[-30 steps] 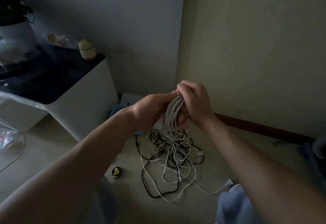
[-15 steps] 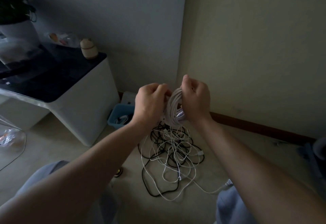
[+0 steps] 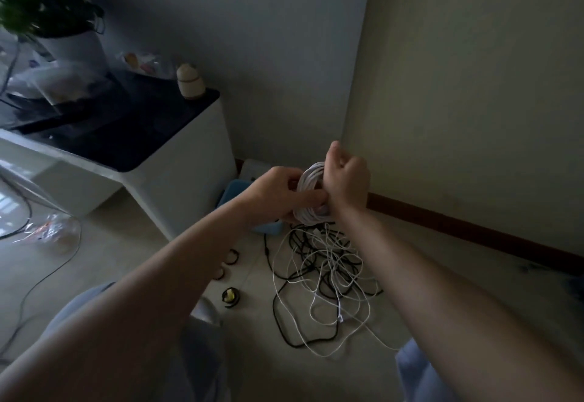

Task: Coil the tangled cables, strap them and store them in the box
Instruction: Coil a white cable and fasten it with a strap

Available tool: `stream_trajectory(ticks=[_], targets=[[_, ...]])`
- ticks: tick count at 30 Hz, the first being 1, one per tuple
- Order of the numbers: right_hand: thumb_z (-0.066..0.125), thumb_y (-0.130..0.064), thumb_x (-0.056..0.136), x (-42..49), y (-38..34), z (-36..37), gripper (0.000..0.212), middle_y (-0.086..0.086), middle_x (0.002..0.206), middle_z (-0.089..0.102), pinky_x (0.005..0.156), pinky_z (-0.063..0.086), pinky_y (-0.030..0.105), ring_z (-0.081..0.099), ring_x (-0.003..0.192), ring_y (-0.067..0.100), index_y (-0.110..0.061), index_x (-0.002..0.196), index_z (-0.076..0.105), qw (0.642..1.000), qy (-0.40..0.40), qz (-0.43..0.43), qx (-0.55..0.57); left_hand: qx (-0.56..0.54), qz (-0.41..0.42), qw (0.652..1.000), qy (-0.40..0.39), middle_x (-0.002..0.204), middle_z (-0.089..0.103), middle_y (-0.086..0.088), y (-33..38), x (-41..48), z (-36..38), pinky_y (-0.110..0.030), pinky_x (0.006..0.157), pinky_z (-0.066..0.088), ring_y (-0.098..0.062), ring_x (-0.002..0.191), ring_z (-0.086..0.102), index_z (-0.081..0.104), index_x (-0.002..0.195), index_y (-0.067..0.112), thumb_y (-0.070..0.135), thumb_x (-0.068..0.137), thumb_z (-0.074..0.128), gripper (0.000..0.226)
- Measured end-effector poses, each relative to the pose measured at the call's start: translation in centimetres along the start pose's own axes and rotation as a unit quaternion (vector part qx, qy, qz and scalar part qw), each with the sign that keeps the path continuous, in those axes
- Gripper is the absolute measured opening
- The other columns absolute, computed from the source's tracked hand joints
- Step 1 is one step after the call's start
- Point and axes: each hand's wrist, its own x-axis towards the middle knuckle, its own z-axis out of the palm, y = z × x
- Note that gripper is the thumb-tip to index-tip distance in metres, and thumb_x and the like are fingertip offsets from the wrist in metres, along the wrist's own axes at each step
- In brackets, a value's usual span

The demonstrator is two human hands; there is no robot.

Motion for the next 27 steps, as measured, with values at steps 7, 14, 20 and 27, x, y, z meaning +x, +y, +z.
stream_trajectory(ticks=[7, 14, 20, 27], targets=[[0.046, -0.030, 0.101, -2.4, 1.2, 5.6, 0.052, -0.004, 0.048, 0.048, 0.047, 0.029, 0.031, 0.048, 0.046, 0.018, -0.016, 0.051, 0.042, 0.995, -0.084, -0.036, -0.041, -0.079, -0.269, 0.959, 0.038, 0.087, 0.068, -0.004, -7.3, -0.4, -3.5, -0.024, 0.063, 0.051, -0.019, 0.075, 0.065, 0.068, 0.096, 0.011, 0.055, 0.105, 0.030, 0.059], [0.044, -0.033, 0.099, -3.1, 5.0, 11.7, 0.048, -0.001, 0.055, 0.051, 0.052, 0.027, 0.031, 0.053, 0.058, 0.028, -0.018, 0.054, 0.041, 0.987, -0.131, -0.019, -0.092, 0.046, -0.379, 0.915, 0.133, 0.101, 0.073, -0.022, -20.7, -1.5, -4.2, -0.045, 0.084, 0.059, -0.037, 0.093, 0.071, 0.067, 0.103, -0.005, 0.003, 0.095, 0.047, 0.022], [0.044, -0.033, 0.098, -5.5, 11.5, 17.2, 0.045, 0.007, 0.061, 0.058, 0.057, 0.030, 0.031, 0.059, 0.064, 0.034, -0.017, 0.056, 0.043, 0.976, -0.181, 0.015, -0.123, 0.115, -0.430, 0.886, 0.129, 0.081, 0.075, -0.011, -30.2, -3.8, -0.4, -0.041, 0.075, 0.063, -0.031, 0.078, 0.074, 0.074, 0.084, 0.013, 0.010, 0.082, 0.058, 0.016], [0.043, -0.031, 0.096, -7.7, 18.5, 22.0, 0.041, 0.014, 0.071, 0.066, 0.059, 0.031, 0.031, 0.060, 0.068, 0.037, -0.013, 0.060, 0.044, 0.959, -0.228, 0.073, -0.155, 0.185, -0.459, 0.866, 0.078, 0.108, 0.069, -0.011, -38.0, -3.1, 3.3, -0.038, 0.087, 0.056, -0.033, 0.099, 0.067, 0.070, 0.107, 0.019, 0.012, 0.086, 0.064, 0.023]])
